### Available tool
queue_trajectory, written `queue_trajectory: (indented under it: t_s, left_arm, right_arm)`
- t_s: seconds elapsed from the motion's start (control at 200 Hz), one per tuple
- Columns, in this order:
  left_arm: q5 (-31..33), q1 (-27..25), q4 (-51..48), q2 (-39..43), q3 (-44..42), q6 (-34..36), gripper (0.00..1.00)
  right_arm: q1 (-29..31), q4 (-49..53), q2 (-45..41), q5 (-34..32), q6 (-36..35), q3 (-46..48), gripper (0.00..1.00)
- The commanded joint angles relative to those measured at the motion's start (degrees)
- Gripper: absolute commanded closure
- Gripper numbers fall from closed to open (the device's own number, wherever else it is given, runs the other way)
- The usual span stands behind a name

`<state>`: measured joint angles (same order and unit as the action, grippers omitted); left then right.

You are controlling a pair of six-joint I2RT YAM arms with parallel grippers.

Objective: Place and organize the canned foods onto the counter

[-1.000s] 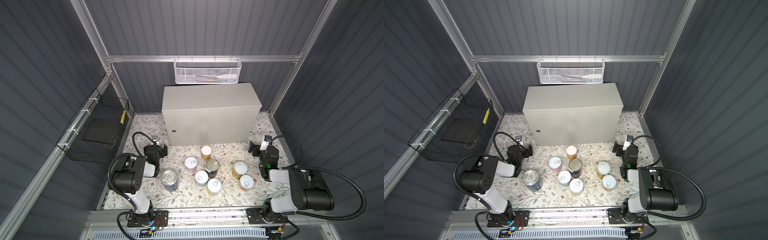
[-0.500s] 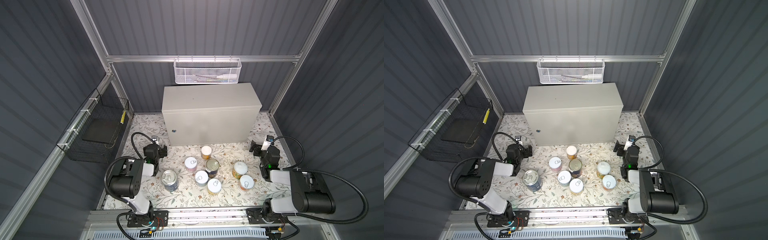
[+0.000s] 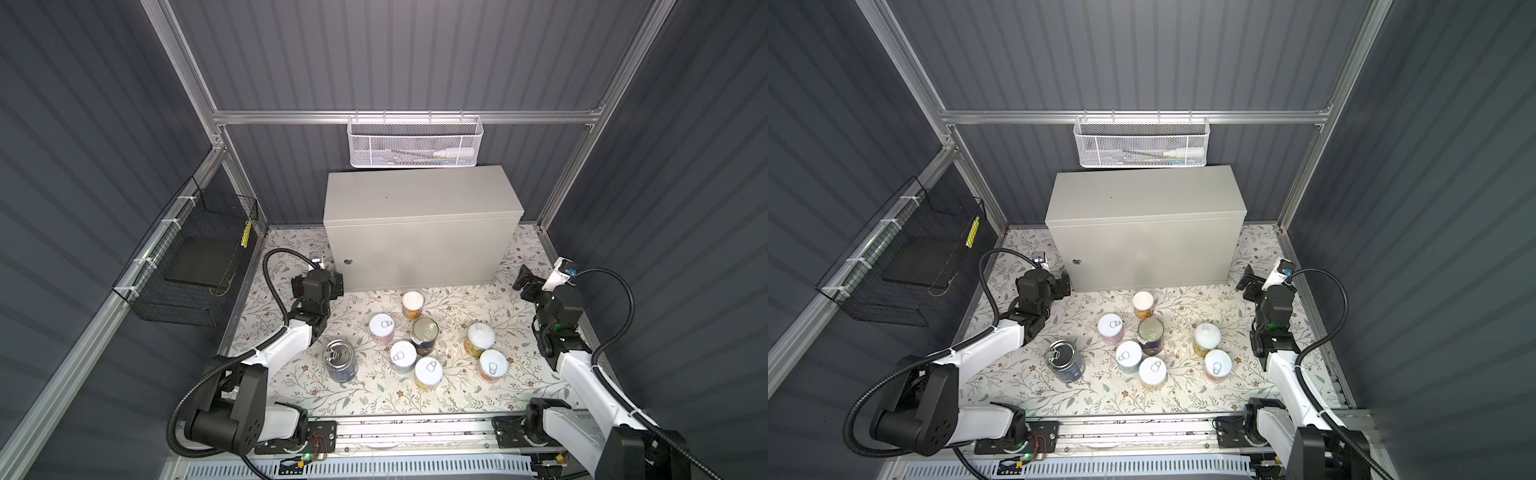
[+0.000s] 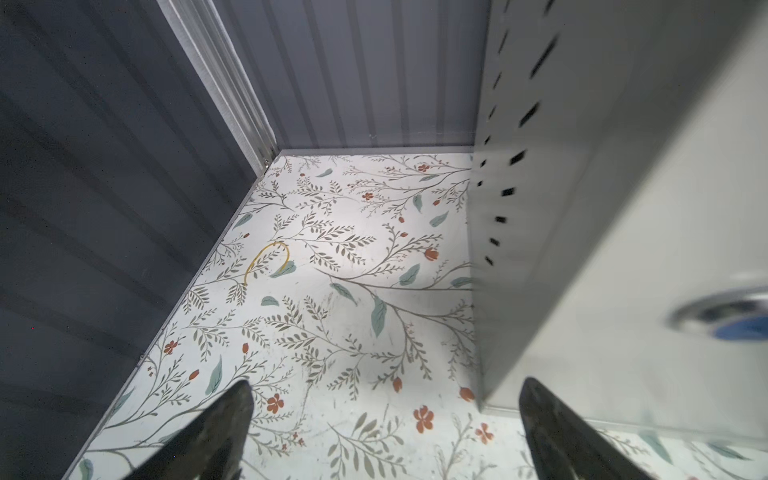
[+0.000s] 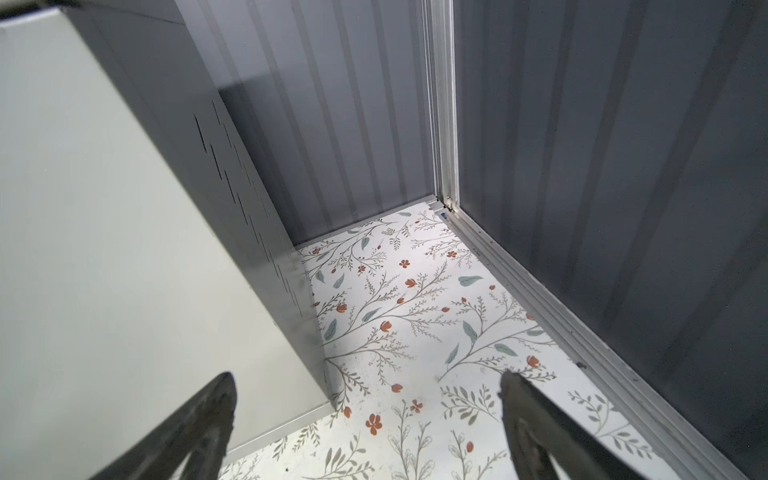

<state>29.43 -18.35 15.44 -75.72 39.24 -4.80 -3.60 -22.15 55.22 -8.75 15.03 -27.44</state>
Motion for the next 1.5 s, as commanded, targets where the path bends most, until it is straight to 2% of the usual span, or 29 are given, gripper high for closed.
queue_trajectory:
  t_s: [0.0, 0.205, 0.355, 0.42, 0.575, 0.76, 0.9, 1.081, 1.406, 1.496]
  left_arm:
    - [5.16, -1.77, -10.4, 4.32, 2.33, -3.45, 0.0]
    - [7.09, -4.99, -20.63, 10.06, 3.83, -6.74, 0.0]
    - [7.32, -7.74, -23.35, 10.59, 3.75, -8.15, 0.0]
    - [7.38, -8.57, -23.53, 9.2, 4.32, -7.75, 0.0]
    - [7.75, -9.42, -24.23, 8.0, 4.78, -8.07, 0.0]
    - [6.82, -9.51, -22.99, 10.41, 2.52, -8.62, 0.0]
    - [6.0, -9.56, -22.91, 9.81, 1.99, -8.74, 0.0]
    - [5.14, -9.6, -22.89, 9.36, 1.84, -9.18, 0.0]
    - [5.12, -9.6, -22.72, 10.89, 1.13, -9.58, 0.0]
    - [4.61, -9.6, -22.58, 10.73, 1.08, -9.53, 0.0]
  right_arm:
    - [0.27, 16.93, -0.96, 3.57, 5.67, -5.33, 0.01]
    - [0.36, 25.26, -7.25, 18.53, 7.06, -7.01, 0.01]
    - [2.57, 33.69, -10.39, 21.74, 7.29, -8.71, 0.01]
    - [6.55, 38.55, -10.27, 19.23, 6.97, -10.43, 0.01]
    - [21.13, 46.9, -10.48, 10.34, 6.69, -12.81, 0.01]
    - [35.84, 51.17, -7.19, 3.6, 10.89, -12.95, 0.01]
    - [44.54, 51.48, -2.33, 0.16, 13.35, -14.56, 0.01]
    - [51.81, 51.36, 4.96, -2.29, 14.95, -18.95, 0.01]
    - [56.99, 50.02, 18.33, -1.64, 16.51, -24.74, 0.01]
    - [58.26, 51.29, 20.73, -3.58, 16.79, -26.1, 0.01]
